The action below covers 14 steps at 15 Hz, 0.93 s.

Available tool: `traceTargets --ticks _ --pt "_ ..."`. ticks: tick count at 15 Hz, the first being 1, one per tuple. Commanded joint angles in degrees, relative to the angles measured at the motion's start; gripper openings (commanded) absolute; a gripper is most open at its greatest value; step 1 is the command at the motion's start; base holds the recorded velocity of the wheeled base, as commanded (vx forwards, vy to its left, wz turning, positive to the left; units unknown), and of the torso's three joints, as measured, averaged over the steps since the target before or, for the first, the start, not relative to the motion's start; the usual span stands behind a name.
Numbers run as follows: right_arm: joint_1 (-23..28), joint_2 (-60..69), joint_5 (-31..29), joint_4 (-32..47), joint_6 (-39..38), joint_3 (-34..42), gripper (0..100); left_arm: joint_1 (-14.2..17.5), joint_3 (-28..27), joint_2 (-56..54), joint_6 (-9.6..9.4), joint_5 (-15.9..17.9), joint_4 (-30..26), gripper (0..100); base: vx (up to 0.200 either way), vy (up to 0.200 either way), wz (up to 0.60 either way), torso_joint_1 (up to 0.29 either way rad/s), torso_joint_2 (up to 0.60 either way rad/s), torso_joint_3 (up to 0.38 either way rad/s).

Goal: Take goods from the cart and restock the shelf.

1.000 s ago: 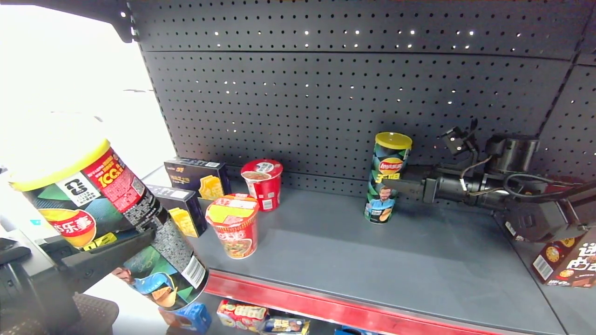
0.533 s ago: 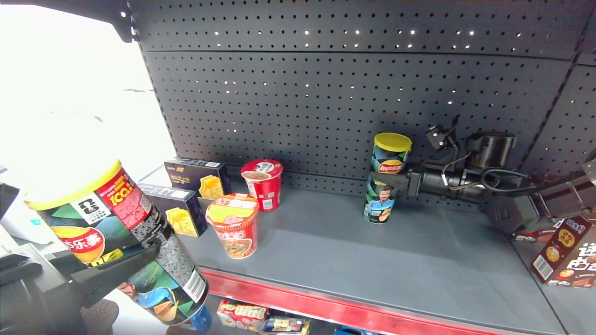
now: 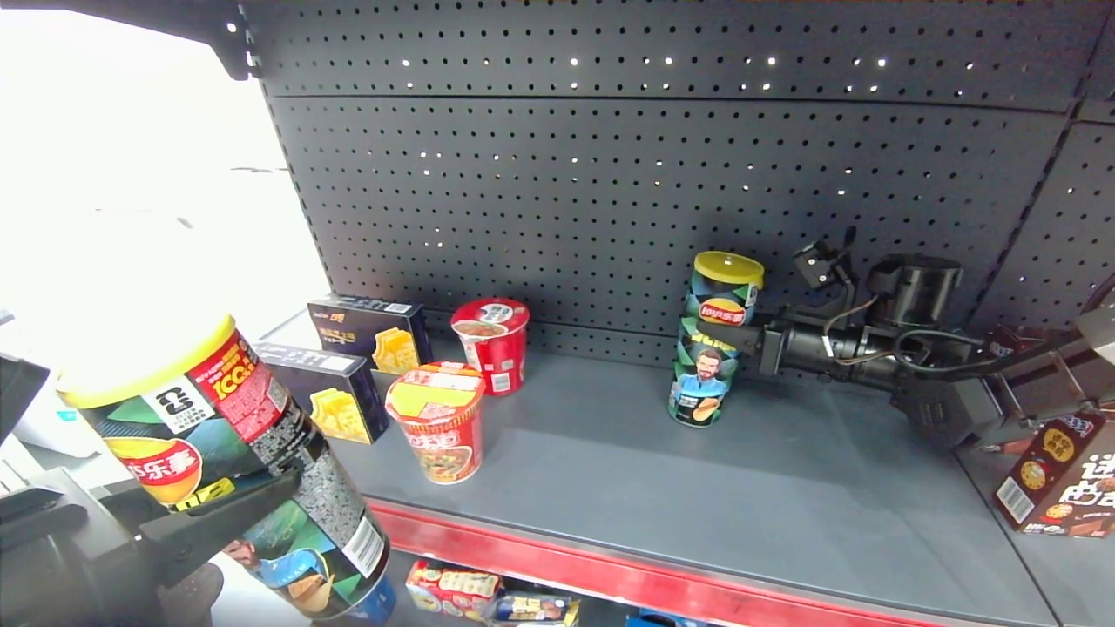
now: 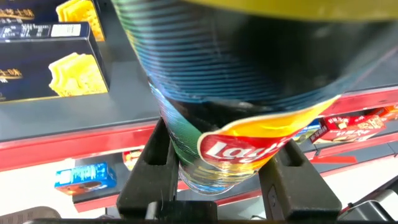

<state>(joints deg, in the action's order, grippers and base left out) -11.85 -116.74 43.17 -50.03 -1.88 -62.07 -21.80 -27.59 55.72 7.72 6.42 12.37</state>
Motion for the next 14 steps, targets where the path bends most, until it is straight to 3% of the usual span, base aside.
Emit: traceTargets --ticks 1,8,14 --pt "-0.1 3.6 0.2 0.0 0.0 3.6 0 0.0 0.9 -0.8 0.02 0.0 0.0 0 0.000 0.000 0.00 0.000 0.00 0.000" --pt "-0.4 17.4 0.8 -1.5 2.1 19.7 0 0.1 2.0 -3.6 0.02 -0.3 0.0 0 0.000 0.000 0.00 0.000 0.00 0.000" --pt "-2.6 26.6 0.4 -1.5 2.0 27.0 0 0.1 2.1 -4.7 0.02 -0.4 -0.1 0 0.000 0.000 0.00 0.000 0.00 0.000"
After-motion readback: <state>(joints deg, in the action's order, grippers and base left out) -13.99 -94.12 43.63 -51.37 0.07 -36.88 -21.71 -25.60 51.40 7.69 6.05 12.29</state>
